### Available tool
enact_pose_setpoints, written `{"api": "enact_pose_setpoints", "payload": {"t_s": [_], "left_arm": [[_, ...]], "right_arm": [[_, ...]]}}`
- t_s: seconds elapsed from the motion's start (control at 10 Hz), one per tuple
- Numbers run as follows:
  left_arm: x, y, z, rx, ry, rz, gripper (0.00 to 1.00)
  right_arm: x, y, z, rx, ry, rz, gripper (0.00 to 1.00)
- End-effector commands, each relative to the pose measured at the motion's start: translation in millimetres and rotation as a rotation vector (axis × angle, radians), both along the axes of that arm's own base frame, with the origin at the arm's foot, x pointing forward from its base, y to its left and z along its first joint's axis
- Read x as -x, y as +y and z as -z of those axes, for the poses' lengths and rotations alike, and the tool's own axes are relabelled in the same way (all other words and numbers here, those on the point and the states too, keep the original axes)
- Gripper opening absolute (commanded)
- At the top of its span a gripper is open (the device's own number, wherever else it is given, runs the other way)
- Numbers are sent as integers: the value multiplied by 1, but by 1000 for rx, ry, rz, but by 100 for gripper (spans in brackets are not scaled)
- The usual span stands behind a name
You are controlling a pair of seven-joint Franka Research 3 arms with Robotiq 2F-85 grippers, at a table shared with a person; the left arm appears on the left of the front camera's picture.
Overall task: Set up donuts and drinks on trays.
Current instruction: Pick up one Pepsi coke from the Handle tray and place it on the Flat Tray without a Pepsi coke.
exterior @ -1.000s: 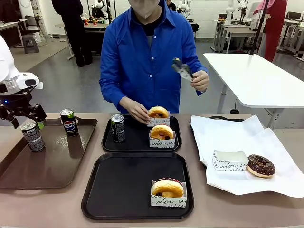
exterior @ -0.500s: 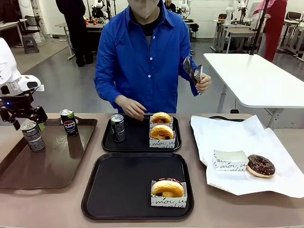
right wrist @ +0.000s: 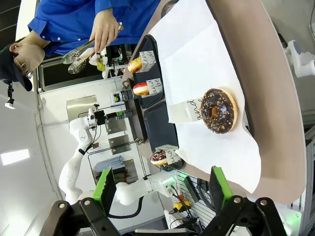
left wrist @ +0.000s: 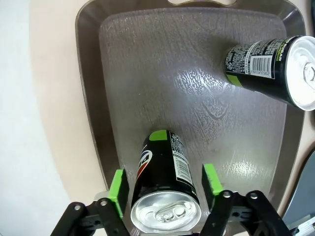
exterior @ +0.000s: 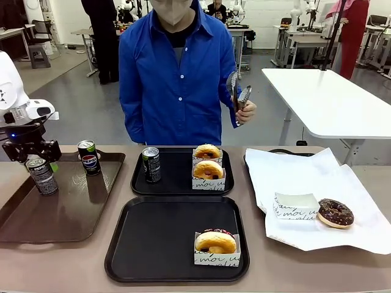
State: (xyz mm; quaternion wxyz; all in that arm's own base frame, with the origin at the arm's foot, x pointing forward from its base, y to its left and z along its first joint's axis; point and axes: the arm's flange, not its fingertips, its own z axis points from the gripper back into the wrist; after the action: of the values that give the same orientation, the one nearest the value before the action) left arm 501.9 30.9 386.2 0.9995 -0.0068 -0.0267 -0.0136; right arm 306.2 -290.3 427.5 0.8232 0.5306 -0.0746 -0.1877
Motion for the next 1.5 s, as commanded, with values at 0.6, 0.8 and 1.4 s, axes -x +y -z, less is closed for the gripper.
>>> {"api": "enact_pose_setpoints", "payload": {"t_s": [0.6, 0.8, 1.4], "left_arm": [[-3, 1, -6, -23, 59, -21, 0], [22, -11, -47, -18, 87, -62, 39], [145, -33, -148, -32, -54, 28, 39]], "right_arm": [[1, 1, 1, -10, -14, -3, 100], [1, 1, 1, -10, -14, -3, 100], [1, 1, 1, -10, -14, -3, 100]]}}
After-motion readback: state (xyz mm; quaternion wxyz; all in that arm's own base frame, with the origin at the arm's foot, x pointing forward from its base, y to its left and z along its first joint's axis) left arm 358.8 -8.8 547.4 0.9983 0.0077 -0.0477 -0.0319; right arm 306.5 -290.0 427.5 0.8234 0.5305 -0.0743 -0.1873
